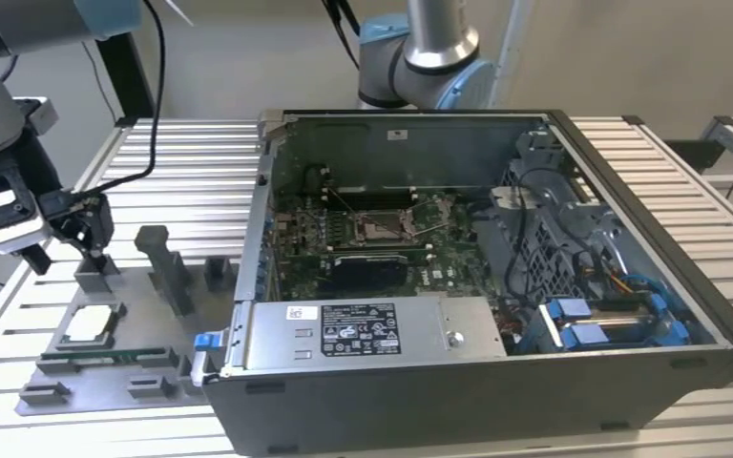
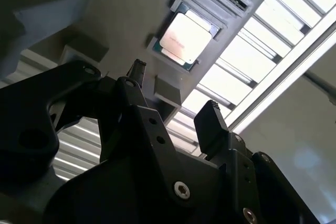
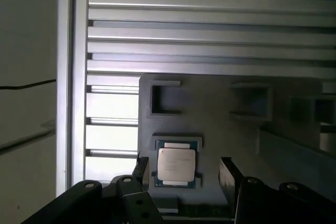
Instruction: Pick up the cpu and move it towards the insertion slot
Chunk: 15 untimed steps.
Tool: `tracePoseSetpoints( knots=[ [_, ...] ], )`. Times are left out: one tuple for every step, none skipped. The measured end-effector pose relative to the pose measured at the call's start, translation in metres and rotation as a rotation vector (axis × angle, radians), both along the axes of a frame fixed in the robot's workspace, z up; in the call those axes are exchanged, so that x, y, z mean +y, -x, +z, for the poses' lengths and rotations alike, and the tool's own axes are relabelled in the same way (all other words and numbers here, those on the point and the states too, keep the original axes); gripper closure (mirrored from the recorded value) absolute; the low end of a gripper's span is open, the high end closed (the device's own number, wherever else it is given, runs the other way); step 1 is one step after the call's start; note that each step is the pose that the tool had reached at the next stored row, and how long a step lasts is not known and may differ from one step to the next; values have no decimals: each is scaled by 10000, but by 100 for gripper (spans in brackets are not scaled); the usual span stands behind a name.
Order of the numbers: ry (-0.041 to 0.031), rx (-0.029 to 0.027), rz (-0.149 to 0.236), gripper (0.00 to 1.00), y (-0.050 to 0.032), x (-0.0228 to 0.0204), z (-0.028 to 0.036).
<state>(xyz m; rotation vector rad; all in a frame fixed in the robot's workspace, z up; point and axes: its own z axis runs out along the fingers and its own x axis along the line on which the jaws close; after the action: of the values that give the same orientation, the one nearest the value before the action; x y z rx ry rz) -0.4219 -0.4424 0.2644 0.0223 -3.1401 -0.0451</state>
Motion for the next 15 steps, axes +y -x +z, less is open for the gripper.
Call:
tracePoseSetpoints(
  knots=[
    [1, 1, 0, 0, 0, 0, 0],
    [-1, 1, 0, 0, 0, 2, -4],
    [-1, 0, 0, 0, 0, 7, -7],
    [0, 1, 0, 0, 0, 7, -7],
    [0, 2, 0, 0, 0, 6, -7],
    [0, 1, -1, 0, 1, 6, -10],
    [0, 1, -1, 0, 1, 5, -13],
    [-1, 1, -1, 0, 0, 4, -15],
    [-1, 1, 0, 0, 0, 2, -17],
    [-1, 1, -1, 0, 0, 0, -21],
    [-2, 1, -1, 0, 0, -1, -23],
    [-1, 3, 0, 0, 0, -3, -26],
    [-1, 4, 0, 0, 0, -5, -28],
    [-1, 5, 0, 0, 0, -7, -30],
    [-1, 6, 0, 0, 0, -9, -32]
  ],
)
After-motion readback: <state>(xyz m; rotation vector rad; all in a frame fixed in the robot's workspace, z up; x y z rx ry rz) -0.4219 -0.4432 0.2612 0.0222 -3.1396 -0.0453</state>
